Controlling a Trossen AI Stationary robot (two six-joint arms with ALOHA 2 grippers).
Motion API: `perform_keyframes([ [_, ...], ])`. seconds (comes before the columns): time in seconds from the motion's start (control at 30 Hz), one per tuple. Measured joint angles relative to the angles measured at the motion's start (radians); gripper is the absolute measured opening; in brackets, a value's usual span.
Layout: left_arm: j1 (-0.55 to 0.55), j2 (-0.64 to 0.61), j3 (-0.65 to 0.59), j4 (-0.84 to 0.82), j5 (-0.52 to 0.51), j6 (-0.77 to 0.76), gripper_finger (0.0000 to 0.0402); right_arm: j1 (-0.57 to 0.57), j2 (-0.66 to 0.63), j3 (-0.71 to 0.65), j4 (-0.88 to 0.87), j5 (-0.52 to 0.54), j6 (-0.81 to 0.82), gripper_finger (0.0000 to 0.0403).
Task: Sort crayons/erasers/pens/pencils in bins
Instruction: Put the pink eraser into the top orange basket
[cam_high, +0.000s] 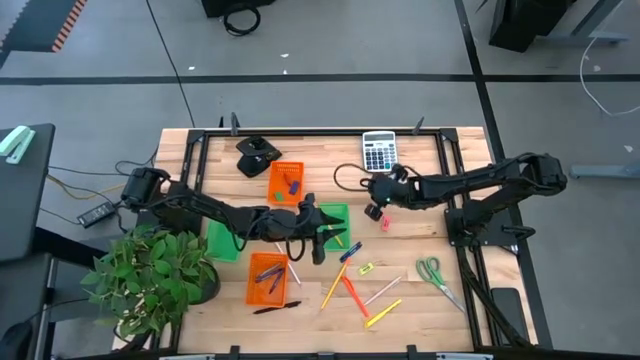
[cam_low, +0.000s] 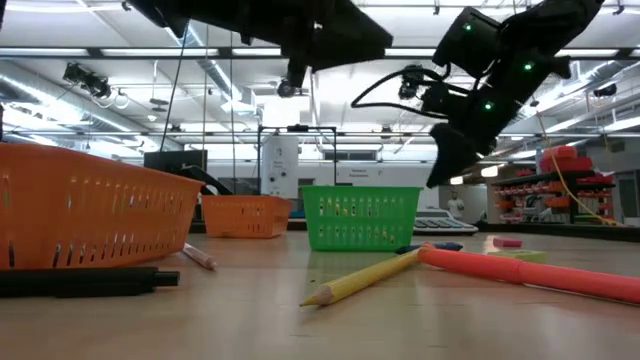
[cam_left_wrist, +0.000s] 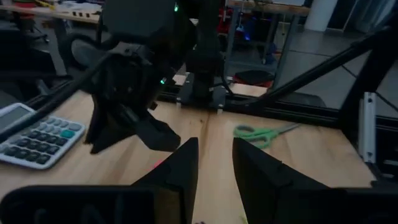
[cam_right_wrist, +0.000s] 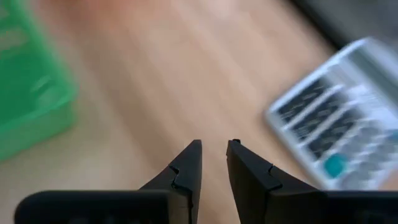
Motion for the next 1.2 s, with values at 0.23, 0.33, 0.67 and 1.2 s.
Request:
perform_keyframes([
  [0.23, 0.02, 0.0, 0.0, -0.071, 0.002, -0.004, 0.0107, -0.105, -0.001, 0.001, 0.286, -0.041, -0.115, 0.0085],
  [0.33, 0.02, 0.0, 0.0, -0.078, 0.002, 0.001, 0.0107, -0.124, -0.001, 0.001, 0.317, -0.118, -0.131, 0.0086],
  [0.67, 0.035, 0.0, 0.0, -0.132, 0.003, 0.149, 0.0107, -0.02, 0.0, 0.001, 0.132, -0.203, -0.12, 0.0086],
  [1.2, 0.139, 0.0, 0.0, -0.188, 0.002, 0.224, 0.0107, 0.395, 0.0, 0.001, -0.289, 0.042, 0.33, 0.0156],
])
